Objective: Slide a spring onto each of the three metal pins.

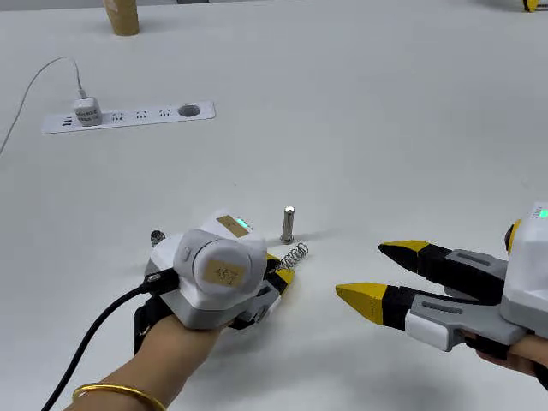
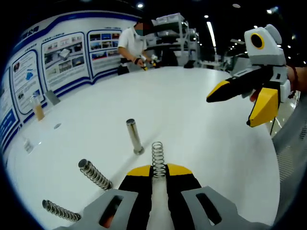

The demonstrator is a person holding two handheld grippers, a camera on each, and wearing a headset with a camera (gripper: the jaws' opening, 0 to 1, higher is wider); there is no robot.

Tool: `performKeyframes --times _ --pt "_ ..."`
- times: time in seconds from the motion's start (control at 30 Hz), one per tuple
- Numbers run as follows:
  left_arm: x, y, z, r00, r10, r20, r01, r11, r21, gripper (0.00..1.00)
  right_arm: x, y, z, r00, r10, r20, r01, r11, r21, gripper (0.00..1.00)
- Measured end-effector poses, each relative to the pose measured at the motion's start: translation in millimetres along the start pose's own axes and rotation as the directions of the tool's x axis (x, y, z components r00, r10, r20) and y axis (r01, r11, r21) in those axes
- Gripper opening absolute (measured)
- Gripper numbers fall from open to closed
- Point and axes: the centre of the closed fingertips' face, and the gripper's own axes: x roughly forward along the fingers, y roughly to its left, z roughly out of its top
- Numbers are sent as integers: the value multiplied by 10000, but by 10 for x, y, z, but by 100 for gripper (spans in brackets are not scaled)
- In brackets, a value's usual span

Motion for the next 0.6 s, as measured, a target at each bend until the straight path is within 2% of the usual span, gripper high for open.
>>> performKeyframes --times 0.07,0.13,0.23,0.37,0.43,0.6 --pt "-28 -1 31 9999 34 95 -37 9997 259 10 6 6 18 10000 10 75 -11 9999 125 51" --pt "-56 0 51 9998 48 177 -52 9996 261 10 13 11 42 9998 24 177 -28 9997 226 51" --pt "-136 29 129 9977 236 632 -244 9996 124 10 30 25 87 9997 100 240 -113 9983 570 52" --pt "-259 36 186 9939 348 1046 -361 9993 110 10 53 52 144 9993 209 294 -231 9968 759 52" --pt "-324 34 192 9931 372 1108 -389 9992 131 10 71 83 187 9988 330 359 -365 9943 1002 52" --pt "-488 75 268 9838 669 1665 -664 9978 -86 10 135 142 268 9977 555 384 -604 9880 1421 52"
